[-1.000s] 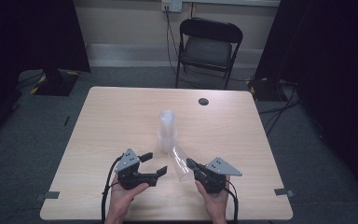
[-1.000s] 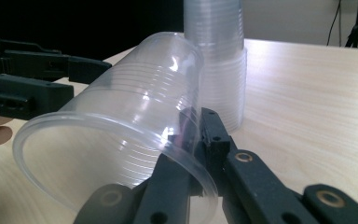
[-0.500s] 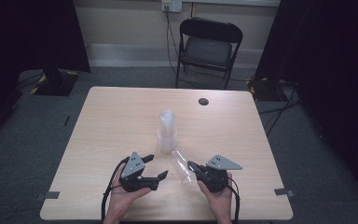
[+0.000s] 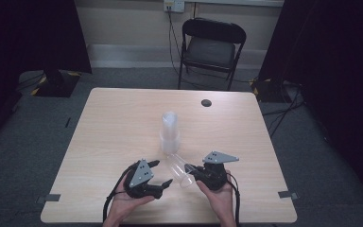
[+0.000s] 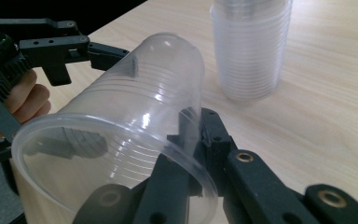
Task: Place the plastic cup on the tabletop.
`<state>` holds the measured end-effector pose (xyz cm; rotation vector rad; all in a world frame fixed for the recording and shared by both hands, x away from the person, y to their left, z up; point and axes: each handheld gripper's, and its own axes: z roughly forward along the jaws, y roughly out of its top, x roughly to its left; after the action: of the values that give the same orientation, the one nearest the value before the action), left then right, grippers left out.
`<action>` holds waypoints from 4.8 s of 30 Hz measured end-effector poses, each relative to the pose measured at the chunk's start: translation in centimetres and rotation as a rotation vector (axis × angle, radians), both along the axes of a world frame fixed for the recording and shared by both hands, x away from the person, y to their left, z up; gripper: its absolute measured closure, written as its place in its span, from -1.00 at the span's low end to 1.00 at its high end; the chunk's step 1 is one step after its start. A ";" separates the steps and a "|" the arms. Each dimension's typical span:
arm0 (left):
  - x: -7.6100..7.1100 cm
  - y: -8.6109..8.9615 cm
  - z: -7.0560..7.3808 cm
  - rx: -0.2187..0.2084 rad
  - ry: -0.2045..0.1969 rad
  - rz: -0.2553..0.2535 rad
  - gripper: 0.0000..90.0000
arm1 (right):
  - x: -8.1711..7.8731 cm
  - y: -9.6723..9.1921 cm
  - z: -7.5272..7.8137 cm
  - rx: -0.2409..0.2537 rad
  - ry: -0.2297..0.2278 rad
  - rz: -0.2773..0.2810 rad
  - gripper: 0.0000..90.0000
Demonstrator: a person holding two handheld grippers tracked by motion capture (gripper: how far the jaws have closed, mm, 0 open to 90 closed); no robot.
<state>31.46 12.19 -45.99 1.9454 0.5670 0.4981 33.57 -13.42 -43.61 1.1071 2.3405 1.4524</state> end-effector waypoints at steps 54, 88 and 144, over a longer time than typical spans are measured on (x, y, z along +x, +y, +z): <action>-1.6 -4.4 -0.4 0.108 -0.204 -0.080 -0.39 | 2.7 4.4 -0.2 -0.170 0.295 0.140 0.93; -0.1 -2.8 -0.3 -0.052 -0.088 -0.031 -0.35 | 2.8 2.9 0.6 -0.020 0.196 0.089 0.42; 3.8 3.6 1.8 -0.293 0.102 0.231 -0.30 | -0.3 -1.6 -0.4 0.107 -0.017 -0.092 -0.25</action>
<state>35.21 15.80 -44.15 1.6409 0.8855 0.4339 33.27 -15.04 -44.00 1.2070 2.1920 1.5625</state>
